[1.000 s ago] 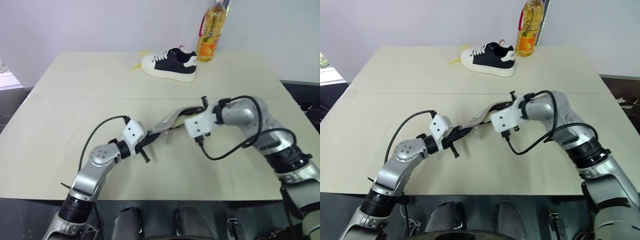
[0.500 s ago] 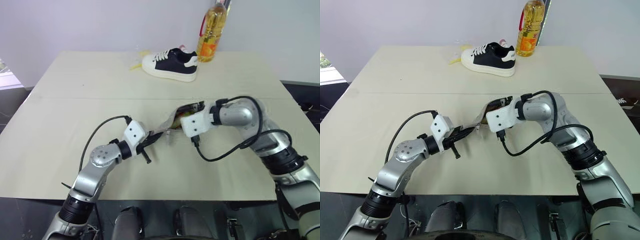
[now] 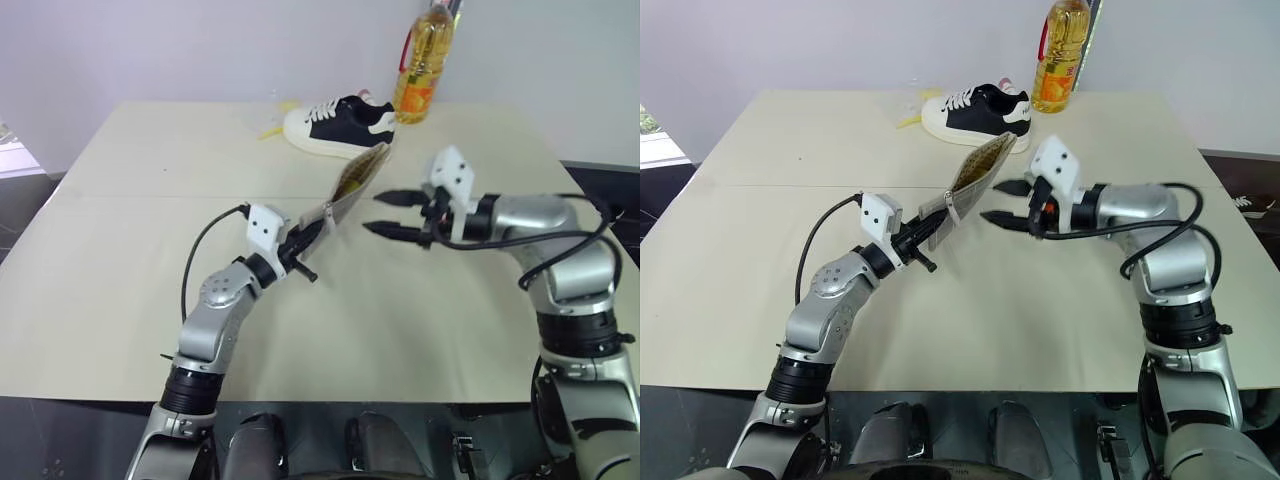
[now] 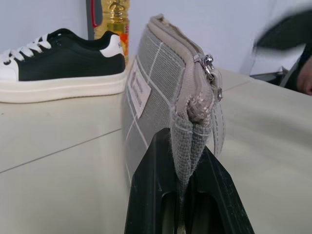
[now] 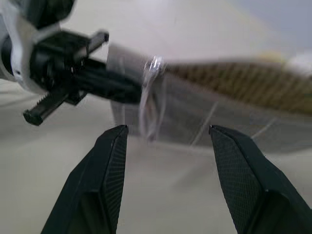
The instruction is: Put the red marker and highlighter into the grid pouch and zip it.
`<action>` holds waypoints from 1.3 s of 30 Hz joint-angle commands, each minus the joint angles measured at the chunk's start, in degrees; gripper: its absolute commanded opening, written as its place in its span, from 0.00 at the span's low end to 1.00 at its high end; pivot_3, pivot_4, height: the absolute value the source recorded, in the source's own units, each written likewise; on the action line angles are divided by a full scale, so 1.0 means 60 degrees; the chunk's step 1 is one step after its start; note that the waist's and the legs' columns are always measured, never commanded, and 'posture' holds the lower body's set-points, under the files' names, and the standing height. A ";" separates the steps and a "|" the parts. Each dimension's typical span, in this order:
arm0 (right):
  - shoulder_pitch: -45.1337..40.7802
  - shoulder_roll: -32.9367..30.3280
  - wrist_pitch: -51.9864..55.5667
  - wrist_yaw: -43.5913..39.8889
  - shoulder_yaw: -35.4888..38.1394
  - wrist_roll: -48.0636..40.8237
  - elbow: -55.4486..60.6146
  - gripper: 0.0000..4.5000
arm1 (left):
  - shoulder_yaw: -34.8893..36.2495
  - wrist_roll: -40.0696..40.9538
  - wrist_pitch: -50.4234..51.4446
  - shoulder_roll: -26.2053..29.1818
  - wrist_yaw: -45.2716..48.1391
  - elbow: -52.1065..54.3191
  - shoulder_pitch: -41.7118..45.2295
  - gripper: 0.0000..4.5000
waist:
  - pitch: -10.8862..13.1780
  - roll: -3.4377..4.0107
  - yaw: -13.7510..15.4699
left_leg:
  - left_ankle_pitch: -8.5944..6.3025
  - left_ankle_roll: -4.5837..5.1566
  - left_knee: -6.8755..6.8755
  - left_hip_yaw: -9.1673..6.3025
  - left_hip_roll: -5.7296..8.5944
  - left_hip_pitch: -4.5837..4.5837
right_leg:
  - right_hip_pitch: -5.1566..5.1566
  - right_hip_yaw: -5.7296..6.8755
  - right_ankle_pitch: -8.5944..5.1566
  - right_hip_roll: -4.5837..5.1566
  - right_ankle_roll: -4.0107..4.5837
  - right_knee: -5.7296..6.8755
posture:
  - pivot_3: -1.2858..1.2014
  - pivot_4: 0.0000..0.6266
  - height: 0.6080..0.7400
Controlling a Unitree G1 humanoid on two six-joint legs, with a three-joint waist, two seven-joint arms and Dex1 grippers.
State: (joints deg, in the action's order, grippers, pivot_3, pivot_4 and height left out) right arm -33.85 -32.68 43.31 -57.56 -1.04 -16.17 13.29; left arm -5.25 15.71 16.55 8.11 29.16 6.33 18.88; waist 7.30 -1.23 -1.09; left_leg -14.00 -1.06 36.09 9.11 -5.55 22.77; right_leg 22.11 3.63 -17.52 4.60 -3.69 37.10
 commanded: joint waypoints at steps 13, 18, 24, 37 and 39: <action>0.0061 0.2172 0.1119 0.2683 -0.0559 -0.0665 0.0177 0.05 | -0.0146 0.0004 -0.0264 -0.0137 0.0038 0.0389 0.0048 0.00 | -0.0003 -0.0003 0.0055 | 0.0003 -0.0005 0.0010 -0.0004 0.0007 0.0060 | 0.0044 0.0005 0.0001 -0.0003 -0.0001 -0.0001 | 0.52 0.24 0.80; -0.0351 0.1751 0.0881 0.2857 -0.0266 -0.0570 -0.0270 0.01 | -0.0117 -0.0270 -0.0519 0.0238 0.0129 0.0354 -0.0077 0.00 | -0.0003 -0.0003 0.0031 | 0.0003 -0.0005 0.0010 -0.0005 0.0009 0.0060 | 0.0046 0.0005 0.0001 -0.0002 -0.0001 -0.0001 | 0.52 0.24 0.80; -0.1699 0.0189 0.0067 0.3074 0.0400 0.0050 -0.2021 0.01 | -0.0195 -0.0814 -0.1023 0.1563 0.0760 0.0587 -0.1016 0.00 | -0.0001 -0.0001 0.0003 | 0.0003 -0.0005 0.0003 0.0000 0.0007 0.0060 | 0.0060 0.0005 0.0001 -0.0004 -0.0001 0.0001 | 0.52 0.24 0.80; -0.1923 -0.1178 -0.1441 0.2086 -0.0683 0.1039 -0.3459 0.01 | 0.0069 -0.0231 -0.0630 0.2183 0.0941 0.1600 -0.1901 0.00 | 0.0000 0.0003 0.0000 | 0.0003 -0.0005 0.0000 0.0003 -0.0001 0.0064 | 0.0064 0.0004 0.0001 0.0002 -0.0001 -0.0002 | 0.52 0.24 0.80; -0.1502 -0.1408 -0.1742 0.1448 -0.0887 0.0989 -0.3127 0.13 | 0.0125 0.0181 -0.0208 0.2275 0.1138 0.1981 -0.2109 0.00 | -0.0002 -0.0001 0.0013 | 0.0003 -0.0005 -0.0003 0.0003 -0.0007 0.0065 | 0.0062 0.0004 0.0001 0.0003 -0.0001 -0.0006 | 0.52 0.24 0.80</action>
State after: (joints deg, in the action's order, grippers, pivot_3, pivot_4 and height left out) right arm -43.46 -40.13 34.57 -46.23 -6.23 -10.15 -8.05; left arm -5.65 14.91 13.54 21.10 35.13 15.94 7.03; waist 7.29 -1.23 -1.01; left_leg -13.99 -1.08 36.05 9.12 -5.61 23.16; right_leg 22.46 3.65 -17.52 4.63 -3.70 37.03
